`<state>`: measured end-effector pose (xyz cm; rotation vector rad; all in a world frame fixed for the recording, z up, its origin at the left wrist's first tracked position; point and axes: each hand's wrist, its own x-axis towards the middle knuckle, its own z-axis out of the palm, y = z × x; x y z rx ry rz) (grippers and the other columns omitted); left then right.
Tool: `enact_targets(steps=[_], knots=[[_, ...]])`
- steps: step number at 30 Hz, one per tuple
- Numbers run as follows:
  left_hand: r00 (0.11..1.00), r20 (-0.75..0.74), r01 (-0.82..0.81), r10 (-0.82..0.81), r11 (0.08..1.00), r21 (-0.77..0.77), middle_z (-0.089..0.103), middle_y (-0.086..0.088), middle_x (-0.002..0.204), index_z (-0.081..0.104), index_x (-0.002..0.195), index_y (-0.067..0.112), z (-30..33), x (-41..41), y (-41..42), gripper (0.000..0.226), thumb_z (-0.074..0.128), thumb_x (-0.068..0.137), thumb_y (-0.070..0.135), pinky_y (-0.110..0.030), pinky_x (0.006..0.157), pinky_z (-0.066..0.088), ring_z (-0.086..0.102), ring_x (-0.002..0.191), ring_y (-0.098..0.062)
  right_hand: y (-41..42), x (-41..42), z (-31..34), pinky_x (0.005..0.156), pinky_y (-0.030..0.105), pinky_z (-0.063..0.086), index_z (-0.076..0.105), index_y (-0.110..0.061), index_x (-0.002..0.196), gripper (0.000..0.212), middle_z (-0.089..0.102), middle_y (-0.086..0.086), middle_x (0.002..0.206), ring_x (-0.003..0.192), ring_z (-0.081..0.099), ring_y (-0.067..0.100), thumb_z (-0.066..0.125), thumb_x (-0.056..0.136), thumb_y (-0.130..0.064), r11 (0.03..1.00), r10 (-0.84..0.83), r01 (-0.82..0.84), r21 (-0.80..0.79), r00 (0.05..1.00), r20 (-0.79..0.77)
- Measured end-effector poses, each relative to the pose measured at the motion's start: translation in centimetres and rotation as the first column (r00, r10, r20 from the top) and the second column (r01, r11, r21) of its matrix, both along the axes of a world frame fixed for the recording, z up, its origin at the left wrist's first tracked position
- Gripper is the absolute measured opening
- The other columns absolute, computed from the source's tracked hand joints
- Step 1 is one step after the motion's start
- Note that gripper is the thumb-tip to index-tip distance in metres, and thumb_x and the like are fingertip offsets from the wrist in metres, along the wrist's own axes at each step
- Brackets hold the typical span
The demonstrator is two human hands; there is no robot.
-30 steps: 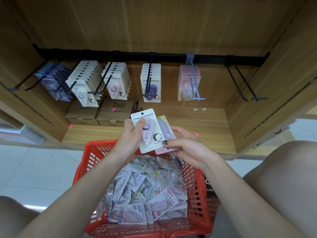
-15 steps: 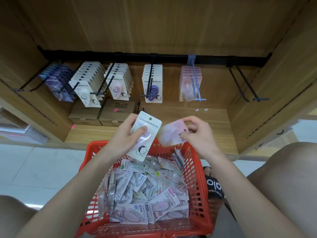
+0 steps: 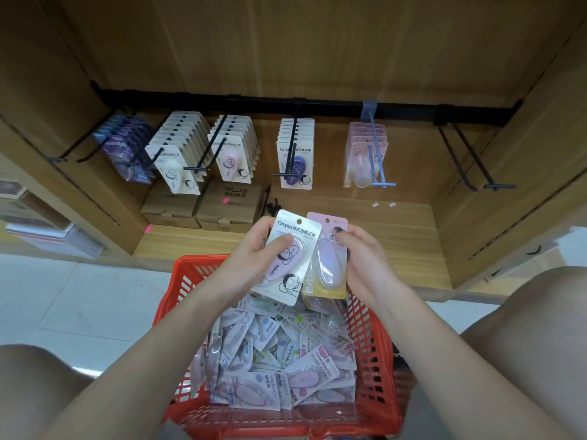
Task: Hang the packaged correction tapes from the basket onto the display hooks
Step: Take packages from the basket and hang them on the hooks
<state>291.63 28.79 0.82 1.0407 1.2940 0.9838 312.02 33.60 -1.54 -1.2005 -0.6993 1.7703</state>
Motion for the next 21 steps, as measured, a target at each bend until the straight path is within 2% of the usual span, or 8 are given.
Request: enact_targets(steps=[3, 6, 9, 12, 15, 17, 19, 21], knots=[[0.998, -0.002, -0.068, 0.068, 0.998, 0.007, 0.077, -0.011, 0.111, 0.061, 0.120, 0.023, 0.2, -0.6, 0.1, 0.015, 0.060, 0.106, 0.028, -0.045, 0.069, 0.062, 0.076, 0.096, -0.036, 0.6, -0.2, 0.3, 0.073, 0.037, 0.062, 0.070, -0.009, 0.122, 0.029, 0.076, 0.021, 0.115, 0.091, 0.075, 0.025, 0.054, 0.099, -0.001, 0.992, 0.128, -0.127, 0.025, 0.988, -0.084], [0.993, 0.013, -0.119, 0.119, 0.993, 0.016, 0.077, -0.010, 0.114, 0.060, 0.120, 0.023, 0.3, -1.1, 0.1, 0.015, 0.060, 0.106, 0.028, -0.051, 0.077, 0.061, 0.075, 0.101, -0.037, 0.8, -0.3, 0.1, 0.085, 0.046, 0.063, 0.065, -0.021, 0.135, 0.047, 0.074, 0.013, 0.126, 0.109, 0.074, 0.030, 0.056, 0.095, 0.003, 0.955, 0.291, -0.283, 0.088, 0.952, -0.095], [0.990, 0.014, -0.141, 0.141, 0.990, 0.020, 0.076, -0.010, 0.117, 0.061, 0.120, 0.026, 0.1, -1.5, -0.1, 0.015, 0.061, 0.105, 0.029, -0.057, 0.083, 0.061, 0.075, 0.104, -0.036, 0.8, -0.3, 0.0, 0.092, 0.052, 0.061, 0.062, -0.025, 0.138, 0.054, 0.073, 0.015, 0.129, 0.117, 0.071, 0.035, 0.060, 0.093, 0.005, 0.942, 0.328, -0.319, 0.102, 0.941, -0.083], [0.987, -0.016, -0.162, 0.163, 0.986, 0.051, 0.076, -0.004, 0.118, 0.065, 0.114, 0.036, -0.1, -2.2, -0.2, 0.012, 0.063, 0.104, 0.029, -0.055, 0.082, 0.062, 0.076, 0.105, -0.030, 0.8, -0.4, 0.2, 0.087, 0.046, 0.061, 0.064, -0.020, 0.134, 0.048, 0.075, 0.016, 0.124, 0.110, 0.074, 0.032, 0.063, 0.093, 0.004, 0.959, 0.270, -0.269, 0.095, 0.963, 0.002], [0.947, -0.079, -0.304, 0.311, 0.948, 0.093, 0.077, 0.000, 0.114, 0.065, 0.114, 0.032, 0.0, -4.1, 0.5, 0.013, 0.066, 0.102, 0.025, -0.046, 0.075, 0.063, 0.078, 0.099, -0.022, 1.1, 0.1, 0.4, 0.082, 0.045, 0.062, 0.065, -0.013, 0.128, 0.036, 0.077, 0.014, 0.117, 0.098, 0.078, 0.027, 0.064, 0.095, 0.002, 0.990, 0.120, -0.125, 0.059, 0.989, 0.092], [0.886, -0.095, -0.446, 0.455, 0.889, 0.103, 0.078, 0.003, 0.107, 0.063, 0.111, 0.028, 0.2, -6.1, 1.1, 0.012, 0.067, 0.101, 0.023, -0.034, 0.065, 0.062, 0.078, 0.090, -0.015, 1.4, 0.7, 0.4, 0.088, 0.049, 0.062, 0.063, -0.010, 0.130, 0.038, 0.077, 0.014, 0.119, 0.103, 0.077, 0.029, 0.066, 0.094, 0.001, 0.999, 0.027, -0.031, 0.036, 0.994, 0.102], [0.830, -0.110, -0.538, 0.547, 0.837, 0.099, 0.076, 0.004, 0.104, 0.060, 0.109, 0.027, 0.5, -8.5, 1.6, 0.009, 0.065, 0.103, 0.024, -0.031, 0.060, 0.060, 0.078, 0.084, -0.011, 1.6, 1.3, 0.6, 0.102, 0.057, 0.055, 0.062, -0.009, 0.133, 0.044, 0.073, 0.015, 0.126, 0.115, 0.072, 0.034, 0.068, 0.091, 0.001, 0.998, -0.053, 0.050, 0.027, 0.991, 0.120], [0.782, -0.149, -0.598, 0.605, 0.796, 0.092, 0.074, 0.002, 0.105, 0.056, 0.112, 0.024, 0.7, -10.8, 2.1, 0.010, 0.060, 0.103, 0.024, -0.028, 0.057, 0.057, 0.076, 0.078, -0.009, 1.7, 1.7, 1.0, 0.106, 0.062, 0.051, 0.069, -0.012, 0.119, 0.034, 0.075, 0.015, 0.121, 0.115, 0.070, 0.038, 0.067, 0.087, 0.002, 0.993, -0.103, 0.092, 0.071, 0.978, 0.182]])
